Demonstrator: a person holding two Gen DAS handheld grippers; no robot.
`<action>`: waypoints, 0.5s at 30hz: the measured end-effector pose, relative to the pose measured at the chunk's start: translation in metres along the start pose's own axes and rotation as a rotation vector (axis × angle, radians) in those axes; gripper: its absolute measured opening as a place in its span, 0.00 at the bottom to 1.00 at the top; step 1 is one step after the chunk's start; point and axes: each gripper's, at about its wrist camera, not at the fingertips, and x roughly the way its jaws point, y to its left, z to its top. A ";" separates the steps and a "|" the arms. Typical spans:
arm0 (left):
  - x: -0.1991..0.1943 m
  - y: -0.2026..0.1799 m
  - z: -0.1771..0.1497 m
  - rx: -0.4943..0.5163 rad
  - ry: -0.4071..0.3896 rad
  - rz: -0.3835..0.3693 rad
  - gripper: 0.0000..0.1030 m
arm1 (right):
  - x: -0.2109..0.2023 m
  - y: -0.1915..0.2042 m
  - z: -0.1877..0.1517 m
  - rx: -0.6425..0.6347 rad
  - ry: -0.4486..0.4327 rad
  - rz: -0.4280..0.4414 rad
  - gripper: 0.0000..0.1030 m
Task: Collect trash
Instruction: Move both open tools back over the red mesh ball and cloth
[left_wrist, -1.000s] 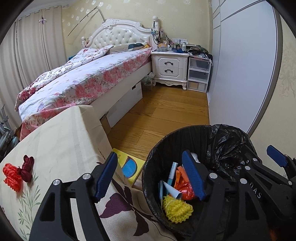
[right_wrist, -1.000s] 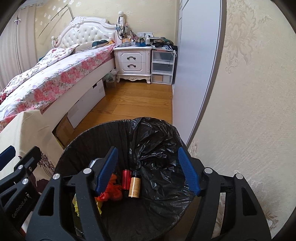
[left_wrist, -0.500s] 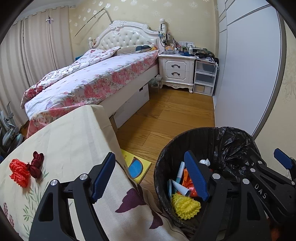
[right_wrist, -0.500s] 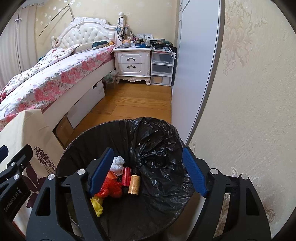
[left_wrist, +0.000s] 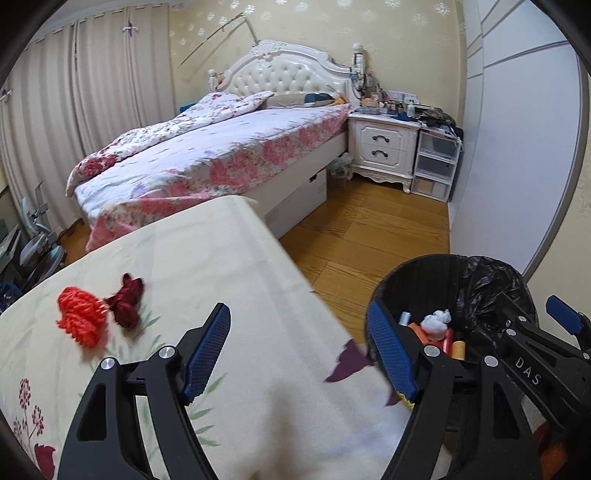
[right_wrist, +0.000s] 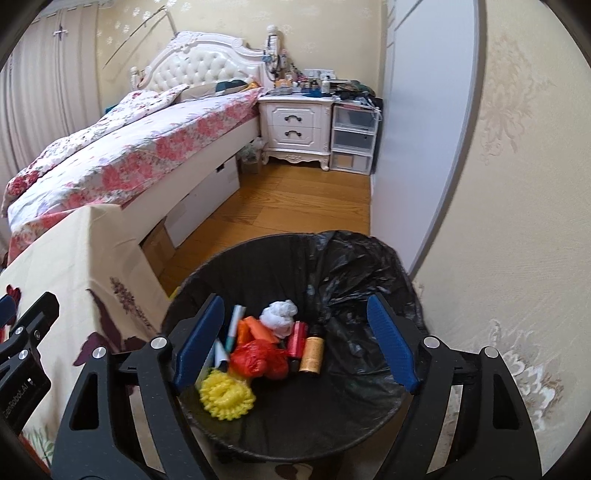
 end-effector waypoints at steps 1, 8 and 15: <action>-0.002 0.007 -0.002 -0.009 0.001 0.011 0.72 | -0.002 0.007 0.000 -0.010 0.002 0.015 0.76; -0.011 0.058 -0.017 -0.079 0.020 0.088 0.72 | -0.015 0.051 -0.005 -0.073 0.009 0.103 0.76; -0.012 0.115 -0.035 -0.161 0.058 0.186 0.72 | -0.024 0.102 -0.013 -0.149 0.028 0.191 0.76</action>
